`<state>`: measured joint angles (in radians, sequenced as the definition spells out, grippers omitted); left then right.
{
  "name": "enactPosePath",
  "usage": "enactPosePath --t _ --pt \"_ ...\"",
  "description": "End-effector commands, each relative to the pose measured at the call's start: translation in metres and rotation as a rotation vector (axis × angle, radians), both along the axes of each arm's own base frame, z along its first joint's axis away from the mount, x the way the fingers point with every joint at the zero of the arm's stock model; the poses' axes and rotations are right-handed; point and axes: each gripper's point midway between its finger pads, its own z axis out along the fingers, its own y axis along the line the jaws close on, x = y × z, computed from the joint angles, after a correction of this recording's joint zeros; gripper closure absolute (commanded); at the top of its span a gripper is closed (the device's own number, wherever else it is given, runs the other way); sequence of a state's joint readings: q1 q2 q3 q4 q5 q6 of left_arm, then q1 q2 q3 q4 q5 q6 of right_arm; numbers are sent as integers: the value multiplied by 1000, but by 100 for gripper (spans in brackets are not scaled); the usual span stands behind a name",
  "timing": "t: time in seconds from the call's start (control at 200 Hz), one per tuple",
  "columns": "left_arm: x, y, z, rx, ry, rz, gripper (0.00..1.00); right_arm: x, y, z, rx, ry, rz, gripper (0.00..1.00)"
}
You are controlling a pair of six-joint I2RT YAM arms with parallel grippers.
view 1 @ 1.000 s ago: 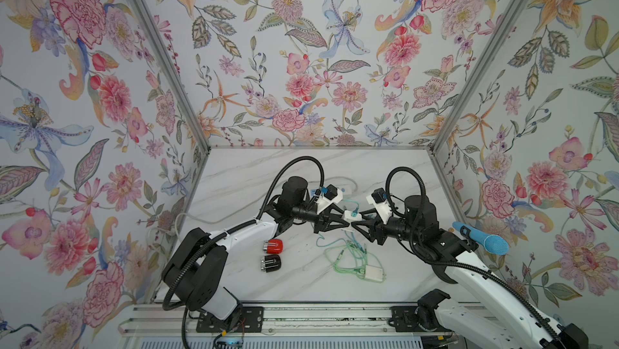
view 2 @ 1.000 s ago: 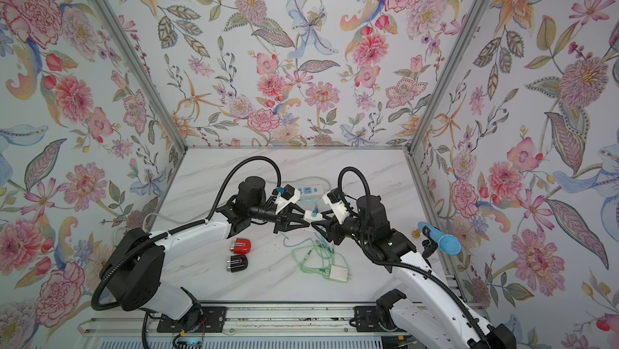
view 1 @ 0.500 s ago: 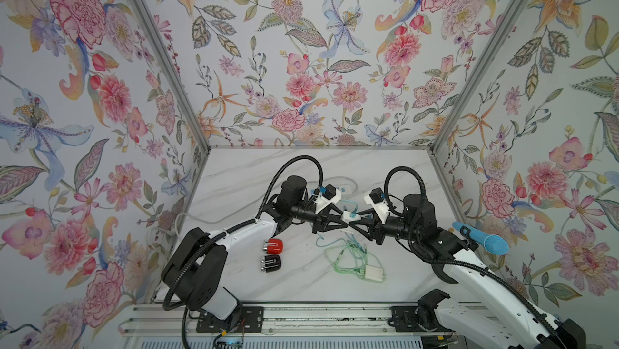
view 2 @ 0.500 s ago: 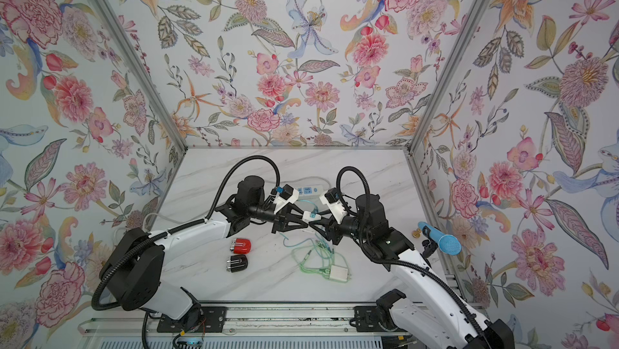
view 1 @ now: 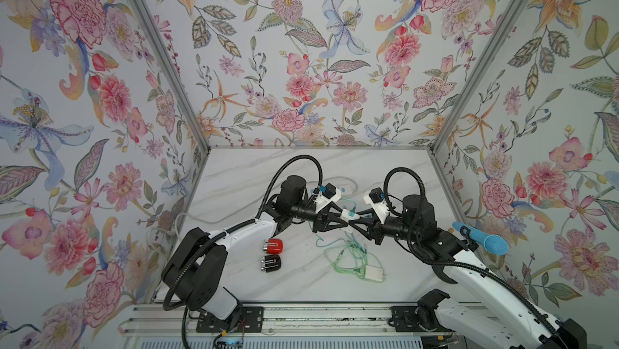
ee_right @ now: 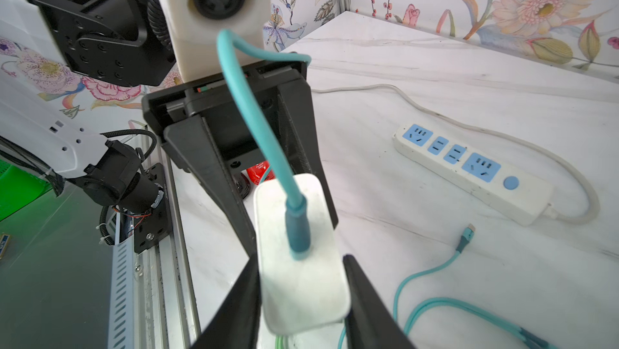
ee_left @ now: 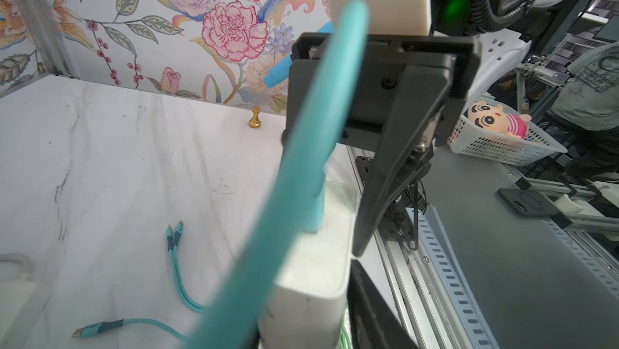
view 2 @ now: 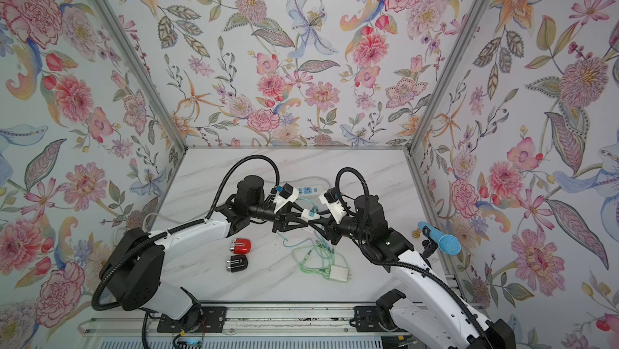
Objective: Charge the electric shaver
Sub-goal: Pick up the plug from the center of the board.
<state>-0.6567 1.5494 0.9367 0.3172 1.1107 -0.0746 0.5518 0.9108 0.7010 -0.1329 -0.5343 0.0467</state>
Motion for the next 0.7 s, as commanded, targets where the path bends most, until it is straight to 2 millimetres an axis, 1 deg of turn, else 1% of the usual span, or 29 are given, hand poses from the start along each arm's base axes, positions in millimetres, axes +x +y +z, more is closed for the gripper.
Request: enactPosePath --t 0.0,0.04,0.105,0.175,0.265,0.355,0.43,0.545,0.626,0.696 --pt "10 0 16 -31 -81 57 51 11 -1 30 41 -75 -58 100" --pt "13 1 14 -25 -81 72 45 13 -2 30 37 -81 -73 100" --pt "17 4 13 -18 -85 98 43 19 -6 27 15 -85 -109 100" --pt "21 8 13 -10 -97 141 42 28 -12 21 -19 -82 -164 100" --pt "25 16 14 -13 -115 187 41 36 -16 18 -39 -80 -197 100" --pt "31 25 13 -5 -121 241 41 47 -20 13 -68 -77 -252 100" --pt "34 33 14 -9 -125 276 40 62 -28 6 -106 -70 -332 100" --pt "33 41 18 -26 -127 323 40 92 -39 -2 -158 -85 -471 100" --pt "31 44 21 -43 -124 340 40 115 -41 -5 -165 -101 -552 100" --pt "29 48 22 -49 -122 353 40 134 -39 -12 -161 -105 -600 100"
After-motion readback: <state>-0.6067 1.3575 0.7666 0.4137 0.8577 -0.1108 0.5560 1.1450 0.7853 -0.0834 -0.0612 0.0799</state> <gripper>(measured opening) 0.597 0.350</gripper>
